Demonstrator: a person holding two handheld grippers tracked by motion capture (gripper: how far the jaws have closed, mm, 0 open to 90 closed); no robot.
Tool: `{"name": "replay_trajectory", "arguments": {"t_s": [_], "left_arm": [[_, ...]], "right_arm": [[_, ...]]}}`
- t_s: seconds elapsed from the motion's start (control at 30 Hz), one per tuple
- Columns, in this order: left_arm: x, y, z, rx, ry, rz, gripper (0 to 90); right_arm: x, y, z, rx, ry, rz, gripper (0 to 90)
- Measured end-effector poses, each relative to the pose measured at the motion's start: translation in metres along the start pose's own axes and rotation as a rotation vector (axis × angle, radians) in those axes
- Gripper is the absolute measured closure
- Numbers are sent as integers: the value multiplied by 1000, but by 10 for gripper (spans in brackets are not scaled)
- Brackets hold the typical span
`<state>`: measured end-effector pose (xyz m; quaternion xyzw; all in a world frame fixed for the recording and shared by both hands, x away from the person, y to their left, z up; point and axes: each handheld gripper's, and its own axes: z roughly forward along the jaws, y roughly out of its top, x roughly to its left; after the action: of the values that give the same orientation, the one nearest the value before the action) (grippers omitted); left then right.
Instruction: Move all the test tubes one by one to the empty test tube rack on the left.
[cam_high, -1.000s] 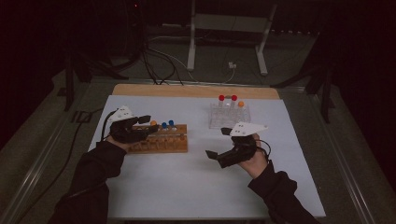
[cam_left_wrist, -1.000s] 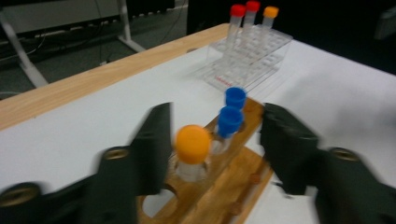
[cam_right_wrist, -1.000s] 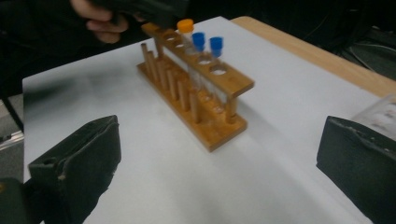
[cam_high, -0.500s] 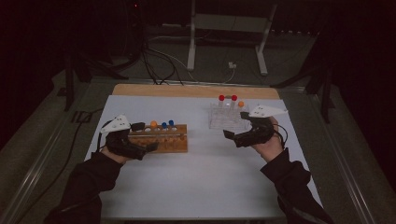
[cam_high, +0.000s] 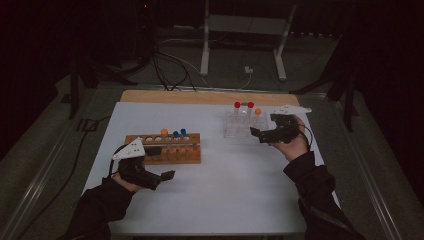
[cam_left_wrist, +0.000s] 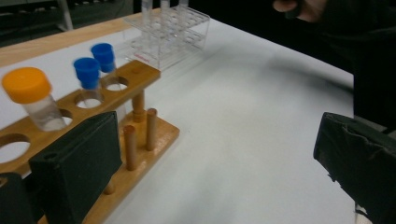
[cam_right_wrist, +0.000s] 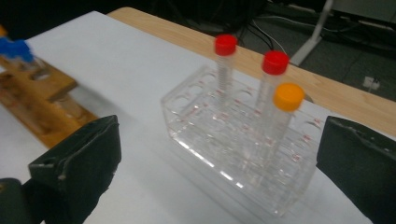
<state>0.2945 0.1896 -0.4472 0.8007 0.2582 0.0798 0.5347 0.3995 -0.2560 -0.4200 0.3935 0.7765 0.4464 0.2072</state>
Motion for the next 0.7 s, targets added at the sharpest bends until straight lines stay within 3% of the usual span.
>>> {"name": "replay_trajectory", "arguments": {"t_s": [0.23, 0.33, 0.5, 0.7], "left_arm": [[-2, -3, 0, -3, 3, 0, 17], [-2, -3, -1, -9, 4, 3, 17], [-1, -4, -2, -10, 9, 2, 17], [-1, -4, -1, -5, 10, 5, 17]], "right_arm": [[-9, -7, 15, 17, -33, 27, 63], [-12, -9, 19, 19, -43, 19, 254], [-15, -12, 27, 16, -87, 33, 392], [-23, -11, 39, 52, -136, 23, 516]]}}
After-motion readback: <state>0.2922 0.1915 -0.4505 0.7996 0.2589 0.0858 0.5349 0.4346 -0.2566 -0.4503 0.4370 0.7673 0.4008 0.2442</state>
